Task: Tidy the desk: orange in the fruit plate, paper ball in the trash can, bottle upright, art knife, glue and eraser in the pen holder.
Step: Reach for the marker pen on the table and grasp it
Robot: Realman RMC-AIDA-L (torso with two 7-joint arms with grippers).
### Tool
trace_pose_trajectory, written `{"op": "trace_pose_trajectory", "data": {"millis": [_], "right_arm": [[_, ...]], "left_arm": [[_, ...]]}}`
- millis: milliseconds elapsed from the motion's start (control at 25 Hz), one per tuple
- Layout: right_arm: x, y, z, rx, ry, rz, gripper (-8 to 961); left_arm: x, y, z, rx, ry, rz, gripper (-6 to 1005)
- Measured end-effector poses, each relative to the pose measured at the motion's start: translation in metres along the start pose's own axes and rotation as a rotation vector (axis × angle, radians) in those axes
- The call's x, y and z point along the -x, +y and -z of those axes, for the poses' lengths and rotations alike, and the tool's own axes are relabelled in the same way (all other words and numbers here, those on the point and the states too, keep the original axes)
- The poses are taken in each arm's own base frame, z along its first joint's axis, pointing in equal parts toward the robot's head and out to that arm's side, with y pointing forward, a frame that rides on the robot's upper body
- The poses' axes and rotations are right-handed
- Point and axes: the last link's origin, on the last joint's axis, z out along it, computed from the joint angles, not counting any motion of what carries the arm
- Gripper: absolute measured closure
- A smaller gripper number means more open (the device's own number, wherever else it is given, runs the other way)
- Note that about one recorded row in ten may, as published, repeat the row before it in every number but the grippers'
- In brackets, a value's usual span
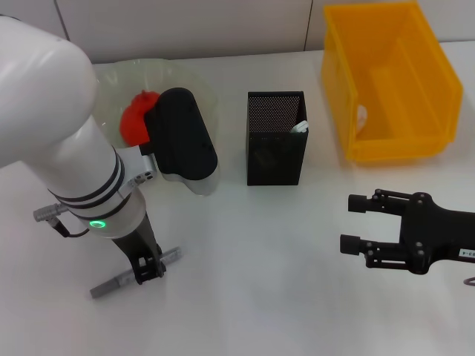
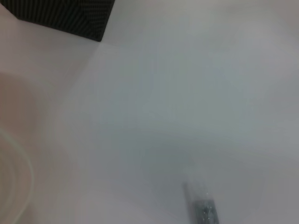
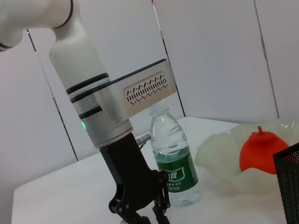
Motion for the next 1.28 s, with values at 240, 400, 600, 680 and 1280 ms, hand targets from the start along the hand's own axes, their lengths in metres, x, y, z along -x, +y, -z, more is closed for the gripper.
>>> {"op": "trace_pose_trajectory", "data": {"millis": [240, 400, 600, 680, 1280], "right_arm": [[0.001, -0.0005, -0.0006, 0.001, -0.002, 0.002, 201], [0.0022, -0.0011, -0.0016, 0.004, -0.002, 0.006, 201], [0.0024, -0.0012, -0.0018, 0.004, -0.002, 0.006, 201], [0.0024, -0.0013, -0.0018, 0.003, -0.002, 0.006, 200], [0.0022, -0.0013, -0.0026, 0.005, -0.003, 0.003, 200]], "left_arm": [[0.0002, 0.0003, 0.0002, 0.003, -0.006, -0.003, 793], [0.0002, 0.0004, 0.0, 0.003, -0.006, -0.004, 824], [-0.0001, -0.0002, 0.0, -0.001, -0.004, -0.006, 821], [-0.0001, -0.0002, 0.0, -0.001, -0.004, -0.006, 819], [0.001, -0.0002, -0.002, 0.001, -0.009, -0.012, 685]]}}
